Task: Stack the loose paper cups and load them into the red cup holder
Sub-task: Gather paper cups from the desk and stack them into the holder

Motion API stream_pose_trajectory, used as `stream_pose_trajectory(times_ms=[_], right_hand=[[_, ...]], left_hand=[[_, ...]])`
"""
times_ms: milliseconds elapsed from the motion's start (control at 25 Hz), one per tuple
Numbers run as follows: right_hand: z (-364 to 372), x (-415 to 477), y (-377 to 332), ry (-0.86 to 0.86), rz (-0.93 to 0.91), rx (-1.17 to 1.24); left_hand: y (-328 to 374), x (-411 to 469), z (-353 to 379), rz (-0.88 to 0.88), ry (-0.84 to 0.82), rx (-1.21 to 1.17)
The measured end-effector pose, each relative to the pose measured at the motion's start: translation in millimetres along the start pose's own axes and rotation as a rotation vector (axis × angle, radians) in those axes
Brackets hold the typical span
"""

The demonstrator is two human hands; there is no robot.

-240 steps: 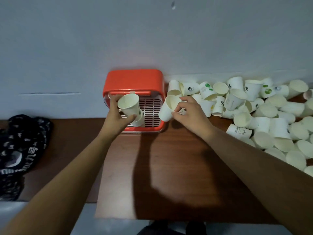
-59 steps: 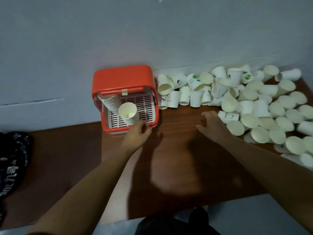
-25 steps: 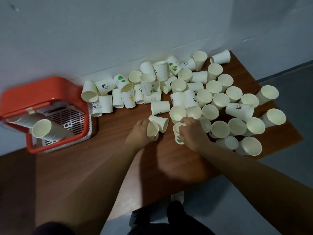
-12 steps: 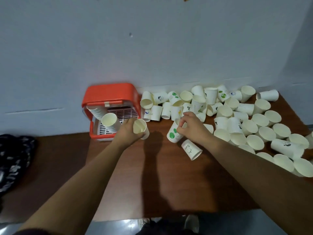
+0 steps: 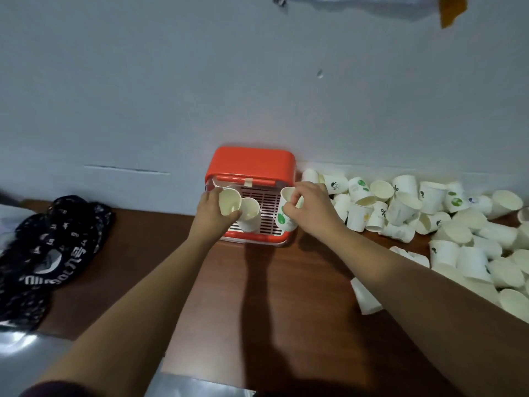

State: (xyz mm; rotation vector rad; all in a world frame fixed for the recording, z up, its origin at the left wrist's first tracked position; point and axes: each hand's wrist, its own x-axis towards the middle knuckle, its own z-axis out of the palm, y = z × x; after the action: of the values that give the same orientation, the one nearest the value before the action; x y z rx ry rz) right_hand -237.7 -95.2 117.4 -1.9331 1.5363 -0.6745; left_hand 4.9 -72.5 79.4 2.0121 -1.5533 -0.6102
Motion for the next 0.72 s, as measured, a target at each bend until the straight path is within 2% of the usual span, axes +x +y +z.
stream_pose_trajectory(times_ms=[280,400,520,640,720], right_hand=[[15,27,7,0.072,0.078,0.04],[19,30,14,0.042,0.112,0.049],[24,29,15,0.027,0.127,0.055],[26,30,10,0.038,0.124,0.148],[27,33,4,0.038,0.118,0.208]], left_hand=[[7,35,23,0.045,-0.012,-0.095],[-2,35,31,0.098,-0.147,-0.015],[-19,35,40,0.047,-0.263,0.024],[-28,35,36,0.115,-0.22,0.043],[-24,34,23,0.192,-0.185,-0.057]])
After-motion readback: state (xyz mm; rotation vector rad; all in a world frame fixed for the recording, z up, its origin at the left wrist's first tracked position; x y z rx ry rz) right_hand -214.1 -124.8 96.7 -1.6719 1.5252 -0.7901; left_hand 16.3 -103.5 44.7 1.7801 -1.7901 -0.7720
